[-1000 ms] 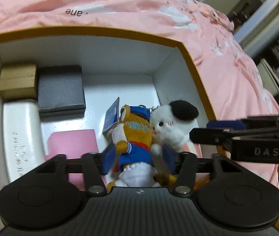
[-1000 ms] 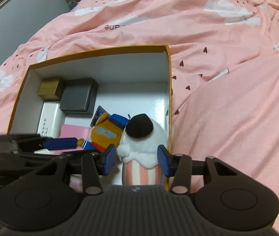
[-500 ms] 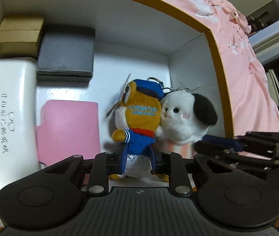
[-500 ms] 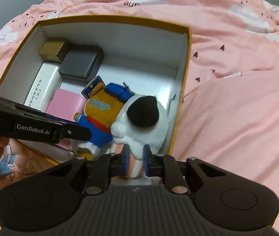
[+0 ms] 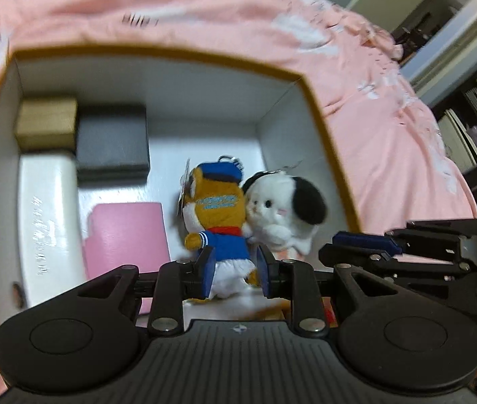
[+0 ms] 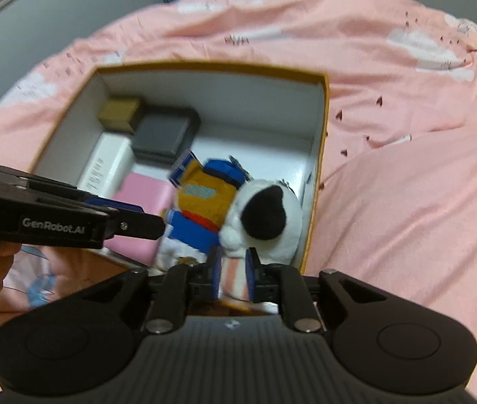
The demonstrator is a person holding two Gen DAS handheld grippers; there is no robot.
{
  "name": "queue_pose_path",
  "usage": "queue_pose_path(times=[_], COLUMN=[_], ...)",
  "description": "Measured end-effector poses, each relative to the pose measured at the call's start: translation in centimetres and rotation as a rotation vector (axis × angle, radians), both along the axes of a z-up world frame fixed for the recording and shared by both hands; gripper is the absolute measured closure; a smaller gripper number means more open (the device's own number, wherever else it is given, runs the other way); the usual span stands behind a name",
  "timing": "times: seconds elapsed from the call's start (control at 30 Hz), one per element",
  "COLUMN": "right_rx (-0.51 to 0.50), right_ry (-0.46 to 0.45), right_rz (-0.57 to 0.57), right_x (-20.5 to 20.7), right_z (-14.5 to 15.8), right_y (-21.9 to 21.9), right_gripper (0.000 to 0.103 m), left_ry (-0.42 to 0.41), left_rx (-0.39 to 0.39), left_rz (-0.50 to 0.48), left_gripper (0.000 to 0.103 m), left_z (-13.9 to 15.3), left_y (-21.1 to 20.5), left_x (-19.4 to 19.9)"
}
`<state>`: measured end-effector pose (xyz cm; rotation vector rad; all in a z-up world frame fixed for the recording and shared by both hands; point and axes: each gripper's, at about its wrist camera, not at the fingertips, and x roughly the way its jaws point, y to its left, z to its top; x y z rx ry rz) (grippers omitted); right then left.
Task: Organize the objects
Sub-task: 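Lower the orange plush into the box with the left tool while the right lowers the white plush, then release both plush keychains and withdraw both tools from the box, then grasp the pink backpack pouch with the left tool while the right tool grasps the picture card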
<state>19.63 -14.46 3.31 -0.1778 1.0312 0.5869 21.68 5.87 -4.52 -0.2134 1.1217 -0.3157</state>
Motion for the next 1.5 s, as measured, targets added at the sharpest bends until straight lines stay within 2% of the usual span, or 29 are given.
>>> queue_pose_path(times=[0.03,0.13,0.23,0.33,0.43,0.6,0.8,0.93,1.07,1.13,1.27,1.37,1.5], right_rx=[0.016,0.063,0.095,0.103,0.108,0.107,0.112,0.076,0.055,0.047,0.062,0.053,0.030], right_ry=[-0.017,-0.064,-0.094,-0.092,-0.052,0.049,0.130,0.183,0.214,0.199,0.166,0.130,0.089], right_rz=[0.003,0.011,0.010,0.007,-0.009,-0.035,0.015,0.049,0.113,0.132,0.133,0.126,0.089], right_x=[-0.7,-2.9,-5.2,-7.1,-8.4,-9.9,-12.6,-13.9,-15.2,-15.5,-14.9,-14.1,-13.0], right_z=[0.5,1.7,2.3,1.5,-0.3,-3.1,-4.3,-5.7,-6.4,-6.3,-5.7,-5.5,-5.5], right_y=[-0.2,-0.7,-0.9,-0.8,-0.9,-1.6,-1.2,-0.5,0.5,0.8,1.1,1.6,1.7], right_gripper=[0.076,0.068,0.064,0.062,0.062,0.062,0.062,0.061,0.061,0.061,0.061,0.061,0.061], left_ry=[-0.017,-0.037,-0.015,0.012,0.018,0.002,0.076,0.136,0.118,0.082,0.012,-0.006,-0.038], left_rx=[0.003,0.013,0.023,0.044,0.077,0.152,0.197,0.215,0.235,0.219,0.254,0.213,0.202], left_rz=[-0.009,-0.003,0.042,0.072,0.047,-0.064,-0.136,-0.186,-0.170,-0.144,-0.047,0.018,0.099], left_gripper=[0.074,0.074,0.073,0.070,0.069,0.063,0.054,0.051,0.051,0.052,0.054,0.054,0.054], left_z=[0.8,2.5,3.2,3.0,2.6,2.9,1.9,0.2,-0.8,-0.7,-0.6,-0.8,-1.3], left_y=[0.1,0.5,1.9,3.2,3.9,3.9,3.3,2.5,1.9,2.0,2.6,3.4,4.4], left_x=[-0.7,-2.8,-4.7,-6.8,-9.6,-14.3,-17.3,-17.9,-17.6,-17.3,-15.9,-14.3,-12.5])
